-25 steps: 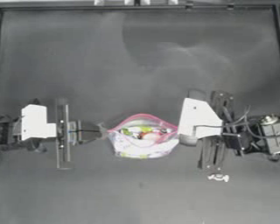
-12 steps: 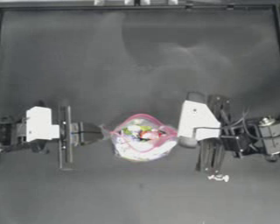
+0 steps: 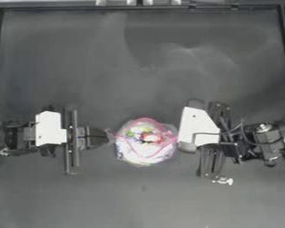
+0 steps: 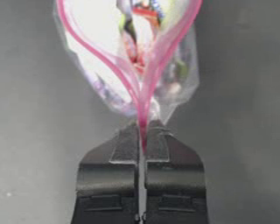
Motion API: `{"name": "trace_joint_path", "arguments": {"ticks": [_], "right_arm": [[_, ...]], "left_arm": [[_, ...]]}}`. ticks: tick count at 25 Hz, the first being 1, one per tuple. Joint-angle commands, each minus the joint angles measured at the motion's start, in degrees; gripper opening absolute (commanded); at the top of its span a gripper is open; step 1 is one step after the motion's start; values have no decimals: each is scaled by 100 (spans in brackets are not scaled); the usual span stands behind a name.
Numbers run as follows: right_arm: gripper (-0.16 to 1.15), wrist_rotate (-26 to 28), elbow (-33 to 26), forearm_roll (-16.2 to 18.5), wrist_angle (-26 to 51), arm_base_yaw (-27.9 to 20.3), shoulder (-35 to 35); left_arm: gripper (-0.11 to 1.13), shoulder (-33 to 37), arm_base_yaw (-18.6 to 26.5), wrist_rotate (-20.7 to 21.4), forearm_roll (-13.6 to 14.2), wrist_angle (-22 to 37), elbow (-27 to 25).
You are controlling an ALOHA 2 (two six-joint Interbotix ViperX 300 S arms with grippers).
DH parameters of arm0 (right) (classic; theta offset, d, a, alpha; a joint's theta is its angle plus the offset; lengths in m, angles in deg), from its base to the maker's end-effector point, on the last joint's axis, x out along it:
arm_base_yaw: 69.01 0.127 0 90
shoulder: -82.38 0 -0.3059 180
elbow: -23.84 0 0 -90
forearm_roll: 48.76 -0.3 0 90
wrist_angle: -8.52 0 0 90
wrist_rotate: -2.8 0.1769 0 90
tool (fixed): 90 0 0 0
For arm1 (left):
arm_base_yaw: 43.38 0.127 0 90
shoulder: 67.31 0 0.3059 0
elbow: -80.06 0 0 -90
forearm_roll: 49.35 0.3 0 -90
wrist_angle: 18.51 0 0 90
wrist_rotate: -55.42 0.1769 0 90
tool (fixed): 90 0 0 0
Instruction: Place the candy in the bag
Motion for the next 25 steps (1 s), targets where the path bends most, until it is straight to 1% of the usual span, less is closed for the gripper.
{"name": "trace_joint_path", "arguments": {"ticks": [1, 4, 10, 25], "right_arm": [[4, 62, 9, 44, -255, -53, -9], [4, 62, 44, 44, -404, -79, -88], [4, 62, 62, 44, -439, -132, -229], [4, 44, 149, 44, -817, -299, -466]], "left_arm": [[12, -62, -53, -18, 9, -62, 149], [12, -246, -79, -18, 9, -97, 246], [12, -404, -123, -18, 9, -220, 281], [12, -835, -141, -62, 0, -229, 422]]}}
